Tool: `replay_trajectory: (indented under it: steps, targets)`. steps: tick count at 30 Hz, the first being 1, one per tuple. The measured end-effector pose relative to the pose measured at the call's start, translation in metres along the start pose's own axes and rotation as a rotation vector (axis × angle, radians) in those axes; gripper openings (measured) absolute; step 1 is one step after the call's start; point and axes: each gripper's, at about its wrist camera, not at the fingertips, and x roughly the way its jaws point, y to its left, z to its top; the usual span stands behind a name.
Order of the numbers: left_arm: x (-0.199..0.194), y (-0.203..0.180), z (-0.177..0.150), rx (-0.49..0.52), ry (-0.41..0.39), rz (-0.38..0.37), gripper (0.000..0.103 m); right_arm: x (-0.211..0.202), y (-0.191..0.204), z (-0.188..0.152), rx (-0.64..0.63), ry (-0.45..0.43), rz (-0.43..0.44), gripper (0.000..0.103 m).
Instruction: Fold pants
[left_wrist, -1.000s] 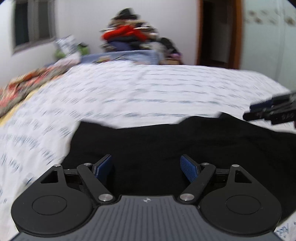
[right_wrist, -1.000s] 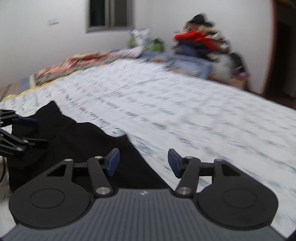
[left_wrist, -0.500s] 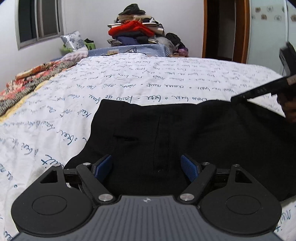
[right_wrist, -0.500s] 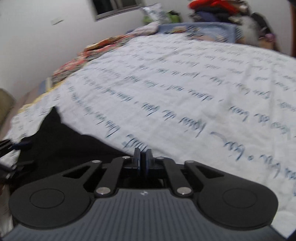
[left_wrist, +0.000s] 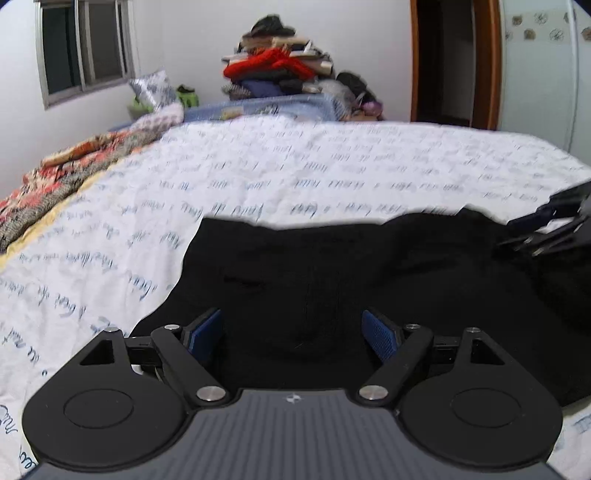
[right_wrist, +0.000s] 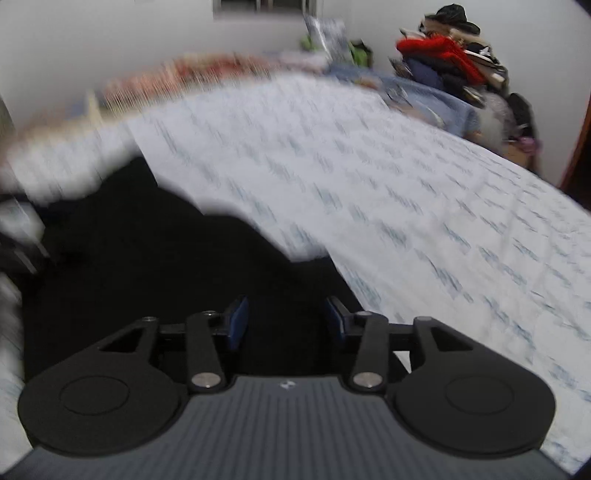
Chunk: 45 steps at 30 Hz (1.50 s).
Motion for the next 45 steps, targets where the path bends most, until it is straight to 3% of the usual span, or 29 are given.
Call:
replay_trajectory:
  steps: [2,4,5,6,11,15,17,19,21,23,26,30,34,36,41,45]
  targets:
    - [-0.009,-0.011,0.006,0.012,-0.03,-0.022,0.083,-0.012,0.004,-0.01,0.015,-0.048,-0.088,0.043]
    - [-0.014,-0.025,0.014,0.024,-0.043,-0.066,0.083,-0.041,0.005,-0.018,0.067,-0.14,-0.079,0.051]
    - [-0.015,-0.034,0.016,0.037,-0.044,-0.102,0.083,-0.059,0.004,-0.025,0.097,-0.186,-0.076,0.066]
    - [-0.015,-0.045,0.019,0.054,-0.046,-0.142,0.083,-0.075,0.003,-0.032,0.12,-0.224,-0.085,0.073]
    - [-0.011,-0.112,0.02,0.202,-0.059,-0.244,0.088,-0.149,-0.015,-0.089,0.273,-0.296,-0.205,0.076]
    - [0.007,-0.159,-0.001,0.364,-0.021,-0.196,0.091,-0.195,-0.042,-0.151,0.448,-0.274,-0.353,0.078]
    - [0.004,-0.169,-0.008,0.391,-0.042,-0.173,0.091,-0.216,-0.05,-0.18,0.516,-0.261,-0.432,0.079]
    - [-0.003,-0.175,-0.004,0.388,-0.055,-0.218,0.092,-0.236,-0.054,-0.203,0.573,-0.253,-0.514,0.081]
    - [-0.01,-0.178,0.005,0.34,-0.076,-0.285,0.092,-0.25,-0.054,-0.219,0.635,-0.254,-0.594,0.09]
    - [-0.013,-0.184,0.012,0.288,-0.092,-0.349,0.092,-0.263,-0.061,-0.235,0.705,-0.262,-0.653,0.091]
    - [-0.004,-0.198,0.016,0.236,-0.051,-0.41,0.092,-0.275,-0.071,-0.256,0.83,-0.274,-0.728,0.091]
    - [0.015,-0.218,0.0,0.264,0.05,-0.442,0.092,-0.284,-0.082,-0.281,0.943,-0.315,-0.733,0.093]
    - [0.011,-0.227,-0.009,0.331,0.015,-0.416,0.093,-0.295,-0.087,-0.303,1.012,-0.309,-0.777,0.093]
    - [0.011,-0.225,-0.005,0.317,0.019,-0.43,0.093,-0.303,-0.091,-0.316,1.047,-0.311,-0.796,0.093]
    - [0.01,-0.222,0.003,0.261,0.029,-0.459,0.093,-0.303,-0.106,-0.336,1.187,-0.376,-0.67,0.092]
    - [0.005,-0.227,0.004,0.282,0.029,-0.47,0.093,-0.293,-0.118,-0.346,1.284,-0.407,-0.603,0.089]
